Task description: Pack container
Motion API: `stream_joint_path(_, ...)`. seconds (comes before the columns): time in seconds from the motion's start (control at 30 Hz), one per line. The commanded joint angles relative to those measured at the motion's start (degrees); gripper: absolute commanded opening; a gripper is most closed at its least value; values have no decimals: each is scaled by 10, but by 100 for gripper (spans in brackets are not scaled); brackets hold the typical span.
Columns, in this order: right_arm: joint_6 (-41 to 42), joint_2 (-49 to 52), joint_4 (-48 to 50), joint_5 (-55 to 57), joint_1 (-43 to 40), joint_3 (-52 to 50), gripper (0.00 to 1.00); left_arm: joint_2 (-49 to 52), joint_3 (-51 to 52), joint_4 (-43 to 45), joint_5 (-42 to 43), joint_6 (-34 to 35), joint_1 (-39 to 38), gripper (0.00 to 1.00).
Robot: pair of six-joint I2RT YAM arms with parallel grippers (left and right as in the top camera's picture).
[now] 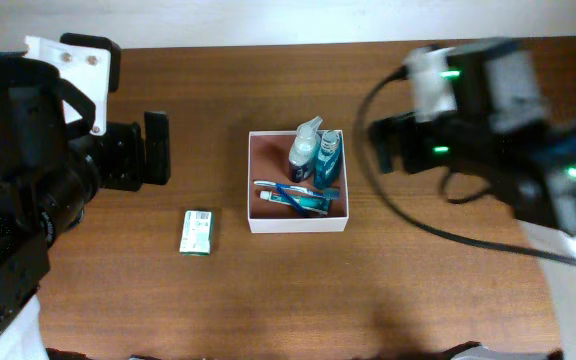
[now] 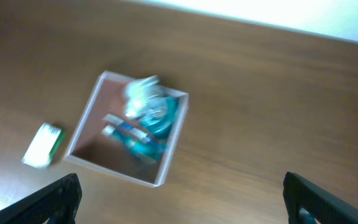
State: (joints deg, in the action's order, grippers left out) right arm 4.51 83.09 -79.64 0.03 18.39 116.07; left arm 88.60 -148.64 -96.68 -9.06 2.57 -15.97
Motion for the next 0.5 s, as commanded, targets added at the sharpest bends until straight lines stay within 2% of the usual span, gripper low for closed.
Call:
stream_joint_path(0.0, -13, -69, 12, -2, -73, -11, 99, -6, 1, 0, -4, -9, 3, 99)
stream_joint_path(0.13, -15, -143, 83, 0, -125, -114, 99, -6, 1, 0, -4, -9, 3, 99)
stream_joint_path(0.3, -9, -320, 254, -10, -167, -427, 99, -6, 1, 0, -4, -9, 3, 99)
stream_joint_path(0.37, -6, -372, 281, -23, -179, -509, 99, -6, 1, 0, -4, -9, 3, 99)
stream_joint_path(0.4, -6, -428, 300, -35, -188, -588, 99, -6, 1, 0, -4, -9, 3, 99)
stream_joint_path(0.47, -6, -483, 308, -40, -192, -656, 99, -6, 1, 0, -4, -9, 3, 99)
